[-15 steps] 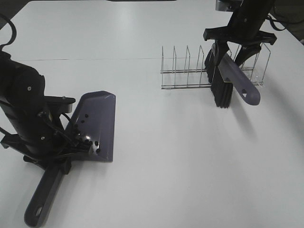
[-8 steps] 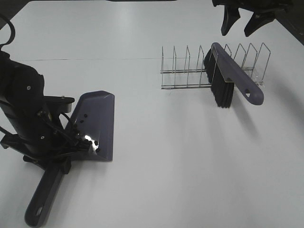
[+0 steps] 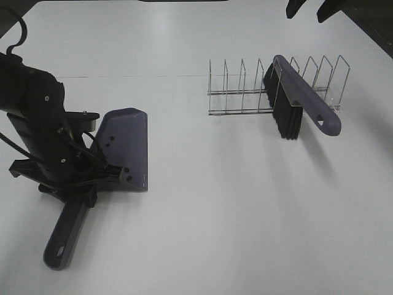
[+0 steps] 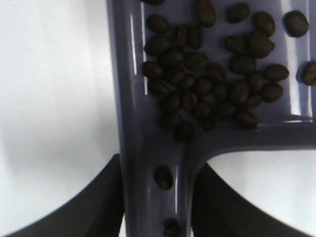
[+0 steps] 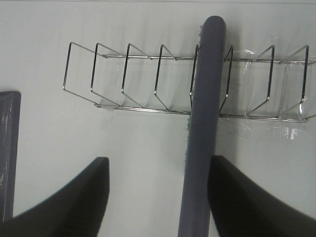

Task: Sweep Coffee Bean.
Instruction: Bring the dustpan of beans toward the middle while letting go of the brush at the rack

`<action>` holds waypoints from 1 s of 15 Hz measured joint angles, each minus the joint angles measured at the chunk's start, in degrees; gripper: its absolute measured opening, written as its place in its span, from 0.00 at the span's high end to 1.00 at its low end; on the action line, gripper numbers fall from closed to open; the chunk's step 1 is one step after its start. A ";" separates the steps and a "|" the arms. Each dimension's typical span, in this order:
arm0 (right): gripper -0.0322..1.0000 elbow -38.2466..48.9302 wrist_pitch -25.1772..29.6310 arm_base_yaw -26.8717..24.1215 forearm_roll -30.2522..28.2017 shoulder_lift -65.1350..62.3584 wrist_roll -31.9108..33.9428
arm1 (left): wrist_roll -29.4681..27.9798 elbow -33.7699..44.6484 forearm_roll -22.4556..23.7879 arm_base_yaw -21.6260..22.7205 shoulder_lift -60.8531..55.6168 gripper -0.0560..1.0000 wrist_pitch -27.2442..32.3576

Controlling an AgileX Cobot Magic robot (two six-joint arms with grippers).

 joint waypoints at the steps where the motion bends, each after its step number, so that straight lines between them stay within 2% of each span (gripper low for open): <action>1: 0.44 0.00 0.00 0.00 0.00 -0.63 0.00 | 0.11 -0.06 0.06 0.23 0.06 0.64 0.06; 6: 0.44 0.00 0.06 0.00 0.06 -2.69 0.00 | 0.40 -0.80 0.06 0.29 0.23 0.63 1.09; 8: 0.44 0.00 0.06 0.00 0.06 -3.61 0.00 | 0.40 -1.95 0.06 0.29 0.23 0.50 2.46; 11: 0.44 0.00 0.06 0.00 0.17 -4.76 0.00 | 0.46 -4.93 1.03 0.29 0.23 0.38 7.79; 15: 0.44 0.00 0.11 0.00 0.29 -6.19 0.00 | 2.69 -10.83 2.06 0.29 0.17 0.32 15.99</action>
